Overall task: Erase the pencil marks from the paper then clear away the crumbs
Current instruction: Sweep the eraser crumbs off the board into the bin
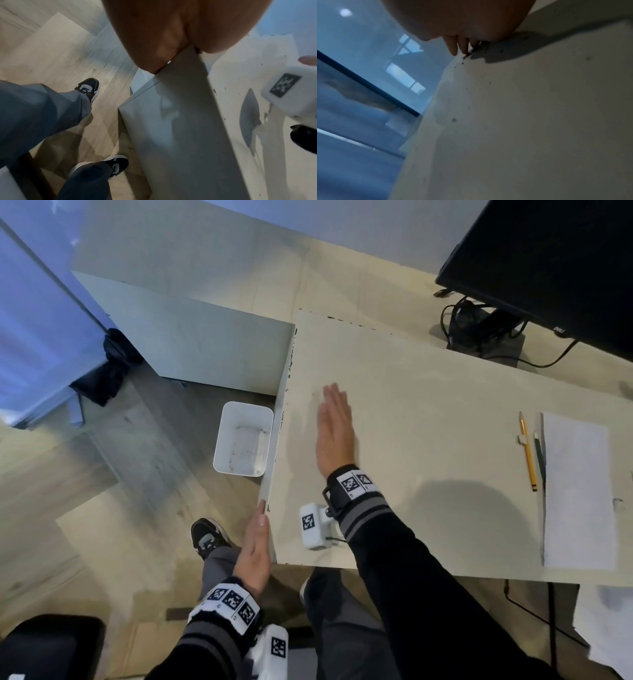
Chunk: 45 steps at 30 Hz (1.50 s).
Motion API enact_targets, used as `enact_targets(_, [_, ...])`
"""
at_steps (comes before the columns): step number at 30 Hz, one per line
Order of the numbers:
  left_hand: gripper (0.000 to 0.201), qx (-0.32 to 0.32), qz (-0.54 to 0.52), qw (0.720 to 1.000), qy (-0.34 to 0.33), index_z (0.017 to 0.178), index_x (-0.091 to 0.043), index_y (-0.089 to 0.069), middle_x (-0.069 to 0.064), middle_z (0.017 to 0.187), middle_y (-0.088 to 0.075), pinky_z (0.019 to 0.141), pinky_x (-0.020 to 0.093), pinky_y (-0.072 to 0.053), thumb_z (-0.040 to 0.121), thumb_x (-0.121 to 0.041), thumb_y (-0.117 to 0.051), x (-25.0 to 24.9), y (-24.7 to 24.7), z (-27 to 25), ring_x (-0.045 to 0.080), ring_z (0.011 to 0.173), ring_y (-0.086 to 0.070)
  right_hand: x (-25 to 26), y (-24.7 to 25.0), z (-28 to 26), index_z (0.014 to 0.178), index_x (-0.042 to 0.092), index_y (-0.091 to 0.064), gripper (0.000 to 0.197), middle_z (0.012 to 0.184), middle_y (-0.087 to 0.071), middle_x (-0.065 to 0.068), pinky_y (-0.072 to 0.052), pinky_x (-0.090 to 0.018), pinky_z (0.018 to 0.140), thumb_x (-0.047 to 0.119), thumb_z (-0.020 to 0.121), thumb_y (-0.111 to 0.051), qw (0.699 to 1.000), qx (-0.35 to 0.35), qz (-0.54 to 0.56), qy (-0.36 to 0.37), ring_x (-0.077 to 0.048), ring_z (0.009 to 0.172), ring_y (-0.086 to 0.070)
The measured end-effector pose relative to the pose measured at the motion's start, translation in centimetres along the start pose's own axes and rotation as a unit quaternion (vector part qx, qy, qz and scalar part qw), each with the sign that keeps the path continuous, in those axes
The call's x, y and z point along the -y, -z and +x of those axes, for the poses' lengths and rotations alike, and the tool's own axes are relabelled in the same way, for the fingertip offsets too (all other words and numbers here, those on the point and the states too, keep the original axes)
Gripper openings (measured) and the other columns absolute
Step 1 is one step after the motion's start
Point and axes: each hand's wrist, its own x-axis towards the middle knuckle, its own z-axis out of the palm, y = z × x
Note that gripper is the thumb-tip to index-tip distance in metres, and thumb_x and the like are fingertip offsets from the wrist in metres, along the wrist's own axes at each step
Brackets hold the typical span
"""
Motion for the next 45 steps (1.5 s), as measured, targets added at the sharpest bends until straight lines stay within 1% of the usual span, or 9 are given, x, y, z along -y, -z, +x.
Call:
enact_targets(4, [0.064,0.0,-0.003,1.0,0.002,0.154,-0.026,-0.02,-0.017,0.152,-0.021,0.094,-0.009,-0.008,0.099,-0.058,-0.015,0.2,-0.1,0.2,-0.006,0.139,-0.016,-1.9,3.6,2.4,0.152,0.02,-0.034,0.049,0.161,-0.025,0.006,-0.013,-0.034,0.124,0.039,0.107,-0.026,0.978,-0.156,0.066,-0.123,-0.007,0.149,-0.013])
enact_targets(7, [0.081,-0.015,-0.005,1.0,-0.014,0.155,-0.026,-0.024,-0.015,0.155,-0.023,0.097,-0.008,-0.01,0.091,-0.074,-0.016,0.9,-0.1,0.7,-0.004,0.141,-0.019,-1.8,2.8,3.2,0.155,0.015,-0.021,0.054,0.165,-0.006,-0.001,-0.001,-0.041,0.124,0.039,0.107,-0.016,0.982,-0.084,-0.091,-0.141,-0.017,0.152,0.001])
enact_targets(12, [0.09,-0.028,-0.024,0.999,-0.034,0.153,-0.025,-0.032,-0.005,0.155,-0.037,0.122,0.029,-0.018,0.086,-0.083,-0.02,1.8,-0.4,1.1,0.006,0.144,-0.03,1.6,0.5,1.1,0.151,0.018,-0.034,0.048,0.163,-0.017,0.004,0.0,-0.024,0.122,0.036,0.108,-0.025,0.996,0.087,-0.038,0.002,-0.007,0.15,-0.006])
enact_targets(19, [0.086,-0.096,0.081,0.991,-0.04,0.147,-0.017,-0.043,0.003,0.141,-0.052,0.109,0.038,-0.037,0.087,-0.074,-0.016,0.2,-1.0,-0.4,0.019,0.13,-0.048,0.2,4.5,6.5,0.155,0.016,-0.026,0.051,0.165,-0.009,-0.002,-0.002,-0.036,0.124,0.035,0.108,-0.019,0.981,-0.07,-0.073,-0.169,-0.017,0.152,-0.002])
enact_targets(25, [0.082,-0.077,0.054,0.994,-0.056,0.148,-0.016,-0.039,0.003,0.144,-0.049,0.112,0.035,-0.035,0.092,-0.073,-0.02,0.5,-0.5,0.0,0.015,0.133,-0.044,1.1,0.2,2.1,0.153,0.019,-0.028,0.051,0.164,-0.008,0.004,0.005,-0.027,0.122,0.04,0.107,-0.023,0.989,0.113,-0.095,0.029,-0.008,0.151,0.002])
enact_targets(31, [0.071,-0.056,0.022,0.997,-0.047,0.151,-0.018,-0.033,-0.002,0.15,-0.042,0.114,0.025,-0.027,0.097,-0.063,-0.028,0.4,-0.4,0.0,0.008,0.137,-0.037,-0.3,2.8,4.1,0.156,0.013,-0.015,0.054,0.165,0.001,-0.003,0.0,-0.039,0.124,0.03,0.105,-0.011,0.982,0.067,-0.165,-0.057,-0.016,0.152,0.005])
enact_targets(34, [0.082,-0.054,0.017,0.997,-0.046,0.151,-0.018,-0.032,-0.002,0.15,-0.041,0.116,0.028,-0.027,0.089,-0.07,-0.028,0.7,-0.3,0.3,0.008,0.137,-0.037,1.4,0.8,1.1,0.154,0.017,-0.026,0.049,0.163,-0.01,0.007,0.005,-0.019,0.12,0.034,0.108,-0.023,0.97,0.194,-0.123,0.077,-0.008,0.151,-0.001])
enact_targets(40, [0.09,-0.05,-0.003,0.997,-0.051,0.152,-0.02,-0.031,-0.005,0.149,-0.041,0.113,0.025,-0.027,0.083,-0.077,-0.029,0.8,-0.3,0.3,0.006,0.136,-0.037,1.7,1.4,5.7,0.155,0.014,-0.021,0.054,0.165,-0.007,-0.001,0.0,-0.039,0.124,0.038,0.107,-0.019,0.988,0.03,-0.129,-0.085,-0.014,0.151,-0.001])
enact_targets(45, [0.089,-0.039,-0.009,0.998,-0.041,0.152,-0.02,-0.03,-0.004,0.151,-0.039,0.116,0.027,-0.027,0.085,-0.077,-0.029,0.8,-0.2,0.4,0.007,0.138,-0.036,3.5,1.1,1.5,0.149,0.024,-0.039,0.046,0.159,-0.026,0.009,0.003,-0.019,0.119,0.038,0.108,-0.024,0.955,0.222,-0.134,0.142,0.002,0.146,-0.008])
